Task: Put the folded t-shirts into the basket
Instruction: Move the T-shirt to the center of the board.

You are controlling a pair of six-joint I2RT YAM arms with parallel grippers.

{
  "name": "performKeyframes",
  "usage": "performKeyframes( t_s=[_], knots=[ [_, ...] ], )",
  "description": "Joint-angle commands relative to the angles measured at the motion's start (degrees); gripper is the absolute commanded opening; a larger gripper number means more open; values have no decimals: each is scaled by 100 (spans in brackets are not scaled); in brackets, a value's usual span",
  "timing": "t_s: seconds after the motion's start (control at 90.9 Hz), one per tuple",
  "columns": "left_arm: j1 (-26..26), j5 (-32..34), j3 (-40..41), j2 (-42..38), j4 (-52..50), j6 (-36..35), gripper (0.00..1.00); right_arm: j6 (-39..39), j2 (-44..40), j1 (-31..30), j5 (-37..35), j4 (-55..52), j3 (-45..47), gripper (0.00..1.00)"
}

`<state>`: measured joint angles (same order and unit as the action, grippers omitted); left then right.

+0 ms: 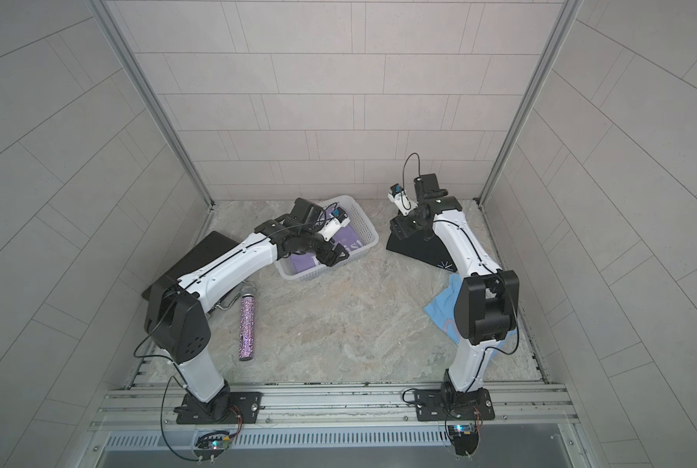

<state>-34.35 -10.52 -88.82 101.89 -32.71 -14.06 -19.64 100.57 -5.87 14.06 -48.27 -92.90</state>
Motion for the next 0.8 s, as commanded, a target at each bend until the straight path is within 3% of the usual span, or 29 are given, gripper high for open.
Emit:
performKeyframes(
  t_s=[0.0,0.198,0.297,0.418,0.583,0.792],
  knots=[
    [-412,-82,-96,224,-211,-305,74,-114,-668,479,89,63,784,74],
    [-1019,27,-410,773,-228,-322,73,-356,-1365,1587,-29,140,2142,74],
    [-1125,105,-405,803,-223,-314,73,-648,-1615,1842,-575,263,2730,74],
    [-1127,160,-293,733,-235,-298,73,-923,-1907,1870,-902,378,3364,73],
    [-1128,255,-95,667,-238,-365,73,-1121,-1823,1682,-35,-101,3842,71],
    [-1127,541,159,503,-245,-543,73,-1500,-1702,1236,-157,9,4314,67]
  ],
)
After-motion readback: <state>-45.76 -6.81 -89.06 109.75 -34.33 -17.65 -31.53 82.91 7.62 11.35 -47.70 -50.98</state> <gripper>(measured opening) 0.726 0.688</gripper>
